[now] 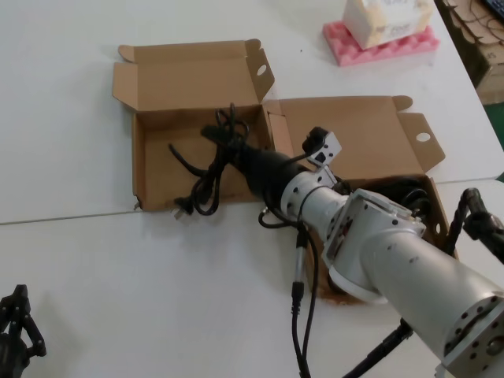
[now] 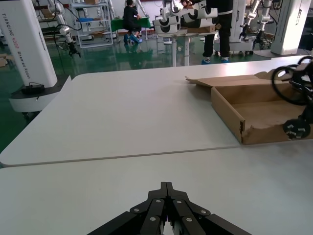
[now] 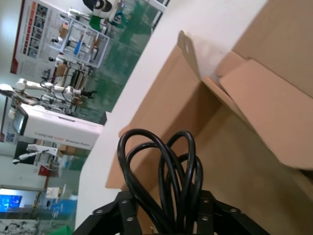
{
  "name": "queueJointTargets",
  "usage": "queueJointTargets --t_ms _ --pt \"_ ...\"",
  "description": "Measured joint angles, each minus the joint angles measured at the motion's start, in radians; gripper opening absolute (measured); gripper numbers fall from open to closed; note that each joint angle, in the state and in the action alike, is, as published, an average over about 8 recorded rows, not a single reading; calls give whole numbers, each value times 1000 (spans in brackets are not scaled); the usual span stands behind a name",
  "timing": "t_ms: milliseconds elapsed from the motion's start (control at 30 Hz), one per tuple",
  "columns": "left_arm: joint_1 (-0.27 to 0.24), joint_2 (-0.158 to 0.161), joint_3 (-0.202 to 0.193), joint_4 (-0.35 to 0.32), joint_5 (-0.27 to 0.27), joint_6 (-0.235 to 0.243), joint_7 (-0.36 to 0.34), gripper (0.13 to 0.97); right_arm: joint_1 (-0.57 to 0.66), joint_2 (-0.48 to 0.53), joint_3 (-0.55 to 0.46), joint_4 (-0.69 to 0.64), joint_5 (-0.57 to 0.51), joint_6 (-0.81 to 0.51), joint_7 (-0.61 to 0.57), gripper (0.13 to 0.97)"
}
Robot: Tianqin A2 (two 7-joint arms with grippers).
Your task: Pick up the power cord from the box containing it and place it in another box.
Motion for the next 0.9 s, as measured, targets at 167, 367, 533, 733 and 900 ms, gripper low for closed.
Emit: queueJointTargets --t_ms 167,367,533,733,900 --pt "0 0 0 0 0 0 0 163 18 0 20 3 0 5 0 369" --pt "0 0 0 0 0 0 0 163 43 0 47 -2 0 15 0 479" --pt "0 0 0 0 0 0 0 163 55 0 54 -18 0 8 0 614" --pt "0 0 0 0 0 0 0 163 76 16 79 -64 -15 -118 0 730" --pt "0 0 0 0 0 0 0 163 37 111 86 48 -31 -267 0 833"
